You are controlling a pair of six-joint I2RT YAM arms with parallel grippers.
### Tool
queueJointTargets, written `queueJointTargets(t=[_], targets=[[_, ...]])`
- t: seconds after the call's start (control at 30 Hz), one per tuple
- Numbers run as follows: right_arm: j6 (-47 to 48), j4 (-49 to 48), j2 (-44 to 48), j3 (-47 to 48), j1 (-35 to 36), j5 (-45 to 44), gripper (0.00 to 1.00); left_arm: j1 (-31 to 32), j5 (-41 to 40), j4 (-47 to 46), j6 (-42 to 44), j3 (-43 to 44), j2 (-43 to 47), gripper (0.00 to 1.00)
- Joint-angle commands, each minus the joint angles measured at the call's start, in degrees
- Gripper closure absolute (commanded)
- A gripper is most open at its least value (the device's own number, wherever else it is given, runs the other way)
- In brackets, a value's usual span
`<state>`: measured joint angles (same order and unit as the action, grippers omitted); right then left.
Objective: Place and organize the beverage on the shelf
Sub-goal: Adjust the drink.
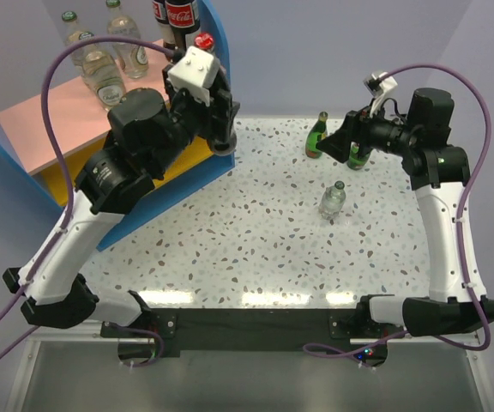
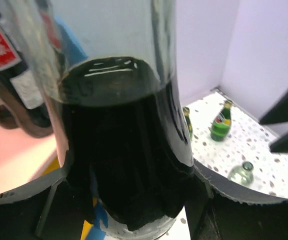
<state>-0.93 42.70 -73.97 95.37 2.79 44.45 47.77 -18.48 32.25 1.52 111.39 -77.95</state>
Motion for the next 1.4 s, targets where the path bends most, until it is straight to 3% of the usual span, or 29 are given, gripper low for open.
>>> queueJointTargets(t=[0.0,0.3,0.63,0.87,1.17,1.37], targets=[[0.0,-1.7,0.5,-0.4,-0.5,-0.8,0.22,-3.1,-2.7,-7.3,1.5,9.8,-1.2,1.0],[0.3,-1.7,0.4,-1.5,-1.3,-1.0,0.21,-6.3,-8.5,-9.5,5.1,23.2,-8.2,1.0],[0.2,-1.7,0.4,-2.2,-2.3,-0.7,0.21,-8.0,-12.5,-15.5,8.6,25.9,-10.6,1.0],[0.6,-1.4,0.4,-2.3,-2.4,2.7,0.21,-9.4,-11.1,-16.4,8.4,26.5,-10.9,1.0],[11.9,-0.9,0.1,-2.1,-1.9,22.4,0.21,-9.4,6.8,-13.2,-3.3,16.0,-2.7,1.0],[13.3,-1.5,-0.5,1.7,2.4,21.1,0.21,-9.4,25.0,-14.1,-10.3,4.4,1.9,1.0]])
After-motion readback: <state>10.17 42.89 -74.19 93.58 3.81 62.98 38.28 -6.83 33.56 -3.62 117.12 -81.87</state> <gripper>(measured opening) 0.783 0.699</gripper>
